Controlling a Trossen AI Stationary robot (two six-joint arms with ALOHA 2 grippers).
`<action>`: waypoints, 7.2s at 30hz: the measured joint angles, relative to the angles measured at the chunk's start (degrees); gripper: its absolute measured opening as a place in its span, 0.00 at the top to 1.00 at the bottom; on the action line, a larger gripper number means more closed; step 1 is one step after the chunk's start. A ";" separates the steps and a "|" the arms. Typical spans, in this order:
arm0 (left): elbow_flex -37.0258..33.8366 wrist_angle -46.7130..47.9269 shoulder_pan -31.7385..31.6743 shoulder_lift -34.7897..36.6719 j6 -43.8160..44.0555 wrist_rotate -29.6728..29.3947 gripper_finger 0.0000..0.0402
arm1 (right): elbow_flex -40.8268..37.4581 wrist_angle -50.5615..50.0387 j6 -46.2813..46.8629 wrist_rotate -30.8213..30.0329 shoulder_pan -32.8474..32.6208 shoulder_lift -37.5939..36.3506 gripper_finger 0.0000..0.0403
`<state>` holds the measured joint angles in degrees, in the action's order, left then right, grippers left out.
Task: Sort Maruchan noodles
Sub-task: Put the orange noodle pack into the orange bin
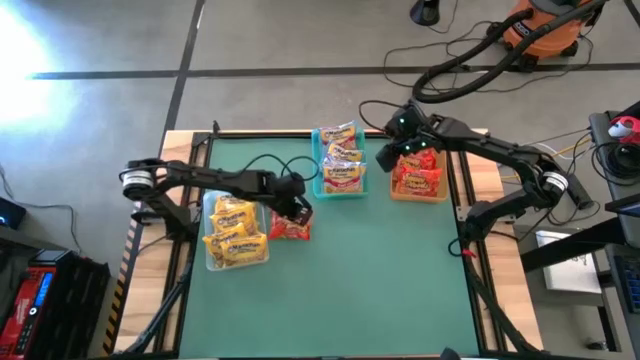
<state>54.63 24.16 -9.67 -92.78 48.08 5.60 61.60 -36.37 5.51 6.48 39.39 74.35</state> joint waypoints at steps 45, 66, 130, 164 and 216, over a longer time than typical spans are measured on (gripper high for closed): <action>0.07 2.63 10.01 3.13 -6.32 -5.68 0.91 | 0.00 -2.41 -1.69 -0.02 -2.42 0.00 0.58; -0.07 -6.95 10.76 -1.28 -2.11 -1.80 0.91 | 0.00 -2.35 -2.76 -0.03 -2.39 0.04 0.58; 18.80 10.40 11.44 -17.04 -17.58 7.83 0.91 | -0.09 -3.27 -3.14 -0.02 -2.39 0.07 0.58; 32.08 23.28 17.59 -23.54 -31.21 7.38 0.91 | -1.94 -2.96 4.02 6.70 -31.31 -0.13 0.58; 2.86 -17.79 22.53 -3.65 -17.06 -12.25 0.91 | -4.00 10.36 39.05 -28.54 -56.38 18.53 0.62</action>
<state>57.49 6.37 12.86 -96.42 31.02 -6.65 57.60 -26.01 44.55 -22.06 -16.99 92.88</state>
